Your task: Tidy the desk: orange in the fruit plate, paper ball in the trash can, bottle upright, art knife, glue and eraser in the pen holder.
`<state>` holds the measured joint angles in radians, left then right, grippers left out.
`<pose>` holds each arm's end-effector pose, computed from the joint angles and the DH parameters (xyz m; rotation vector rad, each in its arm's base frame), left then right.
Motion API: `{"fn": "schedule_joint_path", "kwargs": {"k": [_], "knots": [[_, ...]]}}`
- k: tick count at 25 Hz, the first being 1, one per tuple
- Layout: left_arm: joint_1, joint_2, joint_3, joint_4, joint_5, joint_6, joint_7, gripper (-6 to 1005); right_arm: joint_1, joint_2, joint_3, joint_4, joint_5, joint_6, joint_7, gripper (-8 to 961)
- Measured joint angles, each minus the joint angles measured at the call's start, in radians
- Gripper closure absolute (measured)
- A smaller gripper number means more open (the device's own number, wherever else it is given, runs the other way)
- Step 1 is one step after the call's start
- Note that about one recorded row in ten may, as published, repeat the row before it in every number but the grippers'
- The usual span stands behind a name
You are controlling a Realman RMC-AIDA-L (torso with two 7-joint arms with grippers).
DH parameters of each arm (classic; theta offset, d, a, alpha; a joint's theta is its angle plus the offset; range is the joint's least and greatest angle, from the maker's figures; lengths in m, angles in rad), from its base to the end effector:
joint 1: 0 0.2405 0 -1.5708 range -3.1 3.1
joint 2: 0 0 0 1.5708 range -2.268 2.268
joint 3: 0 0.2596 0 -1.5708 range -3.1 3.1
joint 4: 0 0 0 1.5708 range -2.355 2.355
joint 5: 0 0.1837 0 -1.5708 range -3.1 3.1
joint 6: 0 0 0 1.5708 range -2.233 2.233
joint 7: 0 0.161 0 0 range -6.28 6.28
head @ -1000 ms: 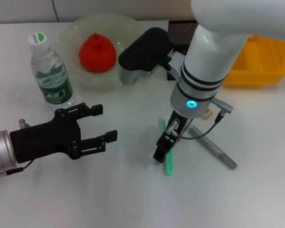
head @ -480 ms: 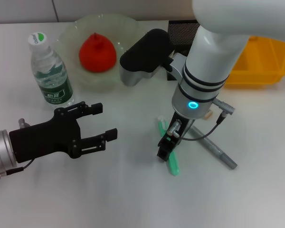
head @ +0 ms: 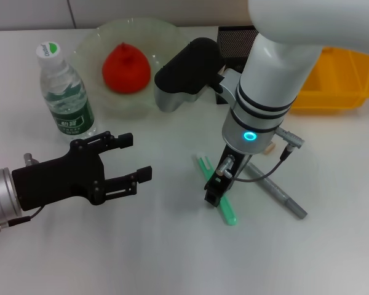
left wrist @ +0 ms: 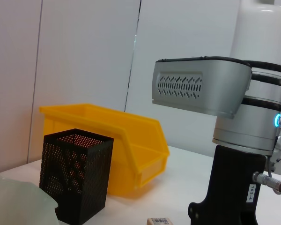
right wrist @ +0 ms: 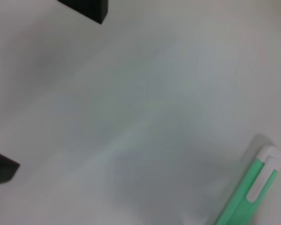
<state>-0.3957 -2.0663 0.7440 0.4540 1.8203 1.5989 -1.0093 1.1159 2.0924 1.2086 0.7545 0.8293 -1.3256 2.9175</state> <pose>-0.2677 0.2676 -0.0330 -2.6514 -0.4682 -0.8669 0.1318 0.3378 -0.1224 -2.6564 0.8884 -0.8959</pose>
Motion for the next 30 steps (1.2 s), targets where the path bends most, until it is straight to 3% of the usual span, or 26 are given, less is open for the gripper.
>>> {"fn": "schedule_joint_path", "kwargs": {"k": [6,8,30], "knots": [[0.000,0.000,0.000,0.000,0.000,0.000,0.000,209,0.002,0.000,0.000,0.000,-0.005,0.000,-0.001,533],[-0.002,0.000,0.000,0.000,0.000,0.000,0.000,209,0.002,0.000,0.000,0.000,-0.005,0.000,-0.001,699],[-0.001,0.000,0.000,0.003,-0.009,0.012,0.000,209,0.004,0.000,0.001,-0.004,-0.006,0.056,-0.014,695]]}}
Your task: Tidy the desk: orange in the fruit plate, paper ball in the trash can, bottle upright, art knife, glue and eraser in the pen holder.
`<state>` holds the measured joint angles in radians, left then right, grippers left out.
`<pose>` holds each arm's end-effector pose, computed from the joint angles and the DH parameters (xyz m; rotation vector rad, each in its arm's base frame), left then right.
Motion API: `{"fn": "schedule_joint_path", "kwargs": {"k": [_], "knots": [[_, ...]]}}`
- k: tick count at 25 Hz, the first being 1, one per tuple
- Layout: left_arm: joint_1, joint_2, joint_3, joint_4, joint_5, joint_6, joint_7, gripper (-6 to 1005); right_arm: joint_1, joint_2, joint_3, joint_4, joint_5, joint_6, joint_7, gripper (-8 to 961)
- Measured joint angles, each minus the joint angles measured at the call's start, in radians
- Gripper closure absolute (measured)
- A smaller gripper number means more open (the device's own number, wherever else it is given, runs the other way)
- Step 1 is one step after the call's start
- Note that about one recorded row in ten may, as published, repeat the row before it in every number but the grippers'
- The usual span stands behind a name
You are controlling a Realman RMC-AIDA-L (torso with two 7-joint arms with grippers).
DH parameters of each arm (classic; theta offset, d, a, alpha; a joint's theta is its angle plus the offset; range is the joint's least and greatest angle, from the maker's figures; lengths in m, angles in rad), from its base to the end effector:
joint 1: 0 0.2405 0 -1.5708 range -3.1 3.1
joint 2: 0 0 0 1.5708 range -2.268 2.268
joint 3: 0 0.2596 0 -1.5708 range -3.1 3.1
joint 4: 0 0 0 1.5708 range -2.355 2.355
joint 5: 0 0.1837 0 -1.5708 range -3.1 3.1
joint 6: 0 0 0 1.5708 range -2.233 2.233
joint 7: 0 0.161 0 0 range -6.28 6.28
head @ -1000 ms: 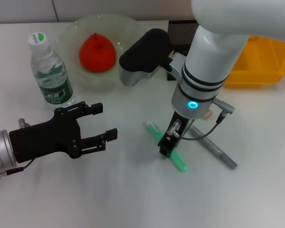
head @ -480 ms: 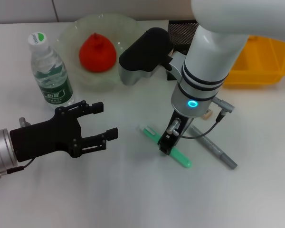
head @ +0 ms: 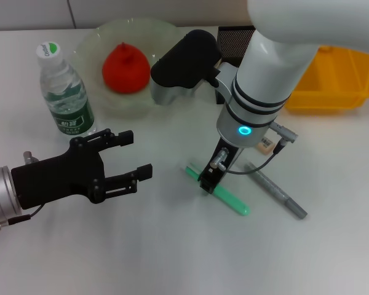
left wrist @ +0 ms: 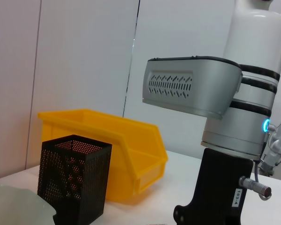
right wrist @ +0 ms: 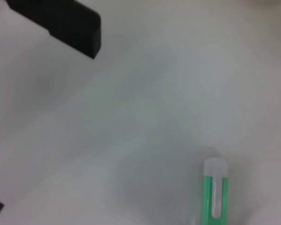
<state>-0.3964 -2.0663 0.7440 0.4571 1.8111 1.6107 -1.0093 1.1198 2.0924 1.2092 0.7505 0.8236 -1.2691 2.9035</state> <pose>-0.2654 0.2679 -0.0313 -2.6483 -0.4581 -0.8856 0.1271 0.3459 -0.1252 -2.6603 0.8436 -0.8296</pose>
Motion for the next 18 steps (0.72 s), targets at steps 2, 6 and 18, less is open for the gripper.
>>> {"fn": "schedule_joint_path", "kwargs": {"k": [2,6,18], "knots": [[0.000,0.000,0.000,0.000,0.000,0.002,0.000,209,0.000,0.000,0.000,0.000,0.002,0.005,0.000,694],[0.001,0.000,0.000,-0.001,-0.001,0.004,0.000,208,0.000,0.000,0.000,-0.002,0.002,0.006,0.000,695],[-0.003,0.000,0.000,-0.003,-0.003,0.005,0.000,209,-0.001,0.000,0.000,-0.006,0.005,0.001,-0.001,694]]}}
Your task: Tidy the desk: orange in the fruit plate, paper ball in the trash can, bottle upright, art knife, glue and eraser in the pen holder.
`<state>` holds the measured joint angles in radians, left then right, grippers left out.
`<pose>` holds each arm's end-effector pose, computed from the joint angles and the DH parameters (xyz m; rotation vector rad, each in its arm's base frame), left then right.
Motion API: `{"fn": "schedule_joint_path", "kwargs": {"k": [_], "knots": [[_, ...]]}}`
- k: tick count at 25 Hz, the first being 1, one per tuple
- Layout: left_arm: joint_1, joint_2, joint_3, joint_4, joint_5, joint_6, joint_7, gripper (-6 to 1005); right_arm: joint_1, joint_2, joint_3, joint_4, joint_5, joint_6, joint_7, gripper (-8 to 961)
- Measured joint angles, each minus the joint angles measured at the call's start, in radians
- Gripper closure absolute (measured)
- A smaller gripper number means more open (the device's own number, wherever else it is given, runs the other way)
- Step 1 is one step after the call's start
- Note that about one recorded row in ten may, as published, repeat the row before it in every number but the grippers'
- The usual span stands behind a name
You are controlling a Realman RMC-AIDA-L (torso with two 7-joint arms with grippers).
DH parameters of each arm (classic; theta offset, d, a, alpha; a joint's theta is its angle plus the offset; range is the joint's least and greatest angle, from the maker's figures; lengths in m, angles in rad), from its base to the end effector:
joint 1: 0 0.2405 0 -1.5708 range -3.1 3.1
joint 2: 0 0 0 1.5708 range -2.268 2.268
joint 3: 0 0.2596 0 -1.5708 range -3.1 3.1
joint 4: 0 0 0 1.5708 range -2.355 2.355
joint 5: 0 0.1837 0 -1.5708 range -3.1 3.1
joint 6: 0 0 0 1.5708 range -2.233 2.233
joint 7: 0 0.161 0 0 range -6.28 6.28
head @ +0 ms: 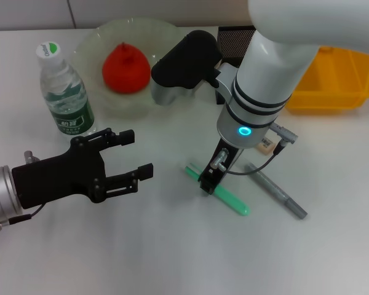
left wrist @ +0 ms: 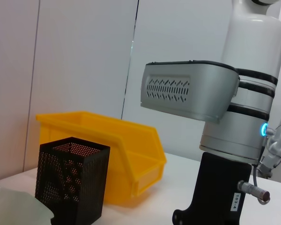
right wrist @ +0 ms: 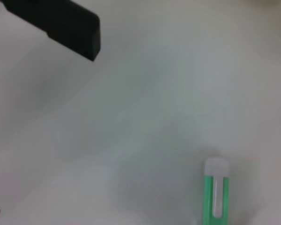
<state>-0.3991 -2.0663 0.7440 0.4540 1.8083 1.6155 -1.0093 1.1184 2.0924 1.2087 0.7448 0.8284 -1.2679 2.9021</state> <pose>-0.2640 0.2680 -0.0313 -2.6493 -0.4562 -0.8957 0.1286 0.3454 -0.1254 -2.6604 0.8530 -0.8313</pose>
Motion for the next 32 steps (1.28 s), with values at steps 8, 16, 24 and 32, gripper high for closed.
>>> {"fn": "schedule_joint_path", "kwargs": {"k": [8,16,24,32], "knots": [[-0.001,0.000,0.000,0.000,0.000,0.000,0.000,208,-0.002,0.000,-0.011,-0.002,0.001,-0.001,-0.002,694],[0.001,0.000,0.002,0.000,0.000,-0.004,0.000,208,0.000,0.000,-0.014,-0.002,0.002,-0.002,-0.002,699],[0.002,0.000,0.006,0.000,0.000,-0.005,0.000,209,-0.003,0.000,-0.014,-0.002,0.002,-0.004,-0.003,718],[0.001,0.000,0.001,0.000,0.000,-0.001,0.000,208,-0.001,0.000,-0.012,-0.002,0.001,-0.004,-0.005,762]]}}
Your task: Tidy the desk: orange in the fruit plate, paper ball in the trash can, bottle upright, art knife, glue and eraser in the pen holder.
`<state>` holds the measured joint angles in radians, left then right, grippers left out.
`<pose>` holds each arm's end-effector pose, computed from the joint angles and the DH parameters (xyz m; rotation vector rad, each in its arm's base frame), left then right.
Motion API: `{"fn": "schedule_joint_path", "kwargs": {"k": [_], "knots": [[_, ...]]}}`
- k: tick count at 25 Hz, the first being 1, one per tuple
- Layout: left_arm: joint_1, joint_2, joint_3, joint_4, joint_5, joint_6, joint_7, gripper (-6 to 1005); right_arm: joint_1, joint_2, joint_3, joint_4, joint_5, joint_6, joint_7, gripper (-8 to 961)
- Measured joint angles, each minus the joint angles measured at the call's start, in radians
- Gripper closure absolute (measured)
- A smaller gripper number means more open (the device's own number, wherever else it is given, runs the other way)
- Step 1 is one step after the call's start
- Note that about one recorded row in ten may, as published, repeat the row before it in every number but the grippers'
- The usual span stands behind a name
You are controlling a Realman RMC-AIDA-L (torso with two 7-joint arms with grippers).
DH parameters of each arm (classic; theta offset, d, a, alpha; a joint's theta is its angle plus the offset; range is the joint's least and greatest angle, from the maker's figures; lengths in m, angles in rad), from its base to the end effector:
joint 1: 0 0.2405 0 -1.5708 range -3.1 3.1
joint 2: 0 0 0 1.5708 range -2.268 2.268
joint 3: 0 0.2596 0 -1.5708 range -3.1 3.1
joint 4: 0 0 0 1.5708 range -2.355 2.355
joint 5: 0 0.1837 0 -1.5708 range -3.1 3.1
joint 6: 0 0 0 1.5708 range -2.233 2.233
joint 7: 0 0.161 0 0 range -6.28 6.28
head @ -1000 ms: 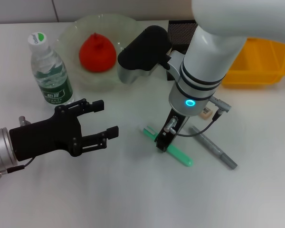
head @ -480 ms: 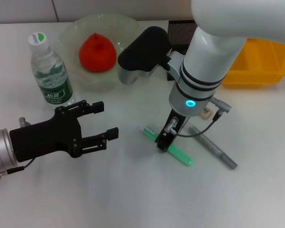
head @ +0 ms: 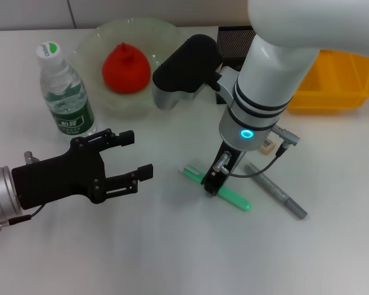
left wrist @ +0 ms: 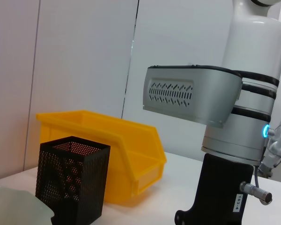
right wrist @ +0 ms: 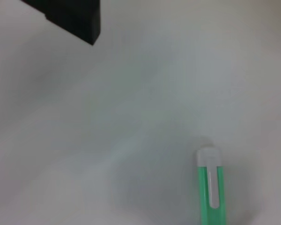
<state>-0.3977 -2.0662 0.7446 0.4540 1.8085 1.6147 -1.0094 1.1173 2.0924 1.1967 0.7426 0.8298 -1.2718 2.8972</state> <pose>-0.2644 0.2677 -0.0314 -2.6491 -0.4583 -0.8939 0.1311 0.3437 -0.1256 -2.6620 0.8419 -0.8521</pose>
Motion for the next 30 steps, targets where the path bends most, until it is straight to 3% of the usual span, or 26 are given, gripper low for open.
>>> {"fn": "schedule_joint_path", "kwargs": {"k": [5,9,12,13,20,24,30], "knots": [[0.003,0.001,-0.001,0.002,0.000,-0.004,0.000,209,-0.018,-0.005,0.013,0.021,-0.007,0.003,-0.008,781],[0.007,0.002,-0.008,0.006,0.000,-0.005,0.000,209,-0.077,-0.010,0.082,0.076,-0.034,0.009,-0.059,781],[0.007,0.004,-0.016,0.009,0.000,-0.005,0.000,209,-0.168,-0.010,0.165,0.187,-0.108,0.011,-0.102,780],[0.007,0.004,-0.016,0.009,0.000,-0.005,0.000,209,-0.168,-0.010,0.165,0.187,-0.108,0.011,-0.102,780],[0.007,0.007,-0.029,0.009,0.000,-0.002,-0.004,208,-0.347,-0.011,0.281,0.437,-0.126,0.008,-0.196,781],[0.006,0.006,-0.034,0.009,0.000,-0.001,-0.008,208,-0.477,-0.011,0.354,0.562,-0.032,0.025,-0.324,781],[0.006,0.006,-0.036,0.008,0.000,0.000,-0.008,208,-0.582,-0.008,0.486,0.588,0.198,0.036,-0.536,781]]}}
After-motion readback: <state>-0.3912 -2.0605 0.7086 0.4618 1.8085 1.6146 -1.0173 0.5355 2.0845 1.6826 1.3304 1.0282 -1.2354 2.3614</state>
